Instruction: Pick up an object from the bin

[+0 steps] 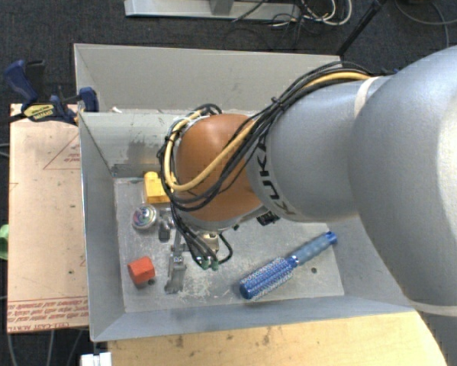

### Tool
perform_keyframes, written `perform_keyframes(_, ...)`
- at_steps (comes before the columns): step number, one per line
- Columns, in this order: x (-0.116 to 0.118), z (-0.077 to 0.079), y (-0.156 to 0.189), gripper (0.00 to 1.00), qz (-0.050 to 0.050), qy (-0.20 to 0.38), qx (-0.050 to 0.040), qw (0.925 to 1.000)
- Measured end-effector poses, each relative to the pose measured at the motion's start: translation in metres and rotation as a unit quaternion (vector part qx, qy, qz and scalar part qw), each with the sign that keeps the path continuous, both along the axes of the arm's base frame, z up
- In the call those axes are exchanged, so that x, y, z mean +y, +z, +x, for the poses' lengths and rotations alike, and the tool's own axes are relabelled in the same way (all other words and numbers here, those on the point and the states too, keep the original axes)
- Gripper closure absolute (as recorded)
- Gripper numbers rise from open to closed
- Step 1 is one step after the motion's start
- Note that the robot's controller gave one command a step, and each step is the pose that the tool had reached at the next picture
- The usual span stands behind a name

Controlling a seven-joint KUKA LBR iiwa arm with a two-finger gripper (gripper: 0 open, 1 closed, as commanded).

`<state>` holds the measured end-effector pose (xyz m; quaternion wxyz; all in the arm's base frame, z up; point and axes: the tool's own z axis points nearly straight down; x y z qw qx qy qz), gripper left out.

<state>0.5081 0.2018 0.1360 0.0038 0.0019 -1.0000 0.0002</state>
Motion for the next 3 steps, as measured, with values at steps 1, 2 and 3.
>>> perform_keyframes(1, 0.043, -0.004, -0.070, 0.00, 0.001, 0.018, -0.0008, 0.9998)
perform_keyframes(2, 0.002, 0.025, -0.066, 0.00, 0.000, 0.035, -0.0054, 0.9994)
perform_keyframes(3, 0.044, 0.021, -0.065, 0.00, 0.002, 0.199, -0.0051, 0.9801)
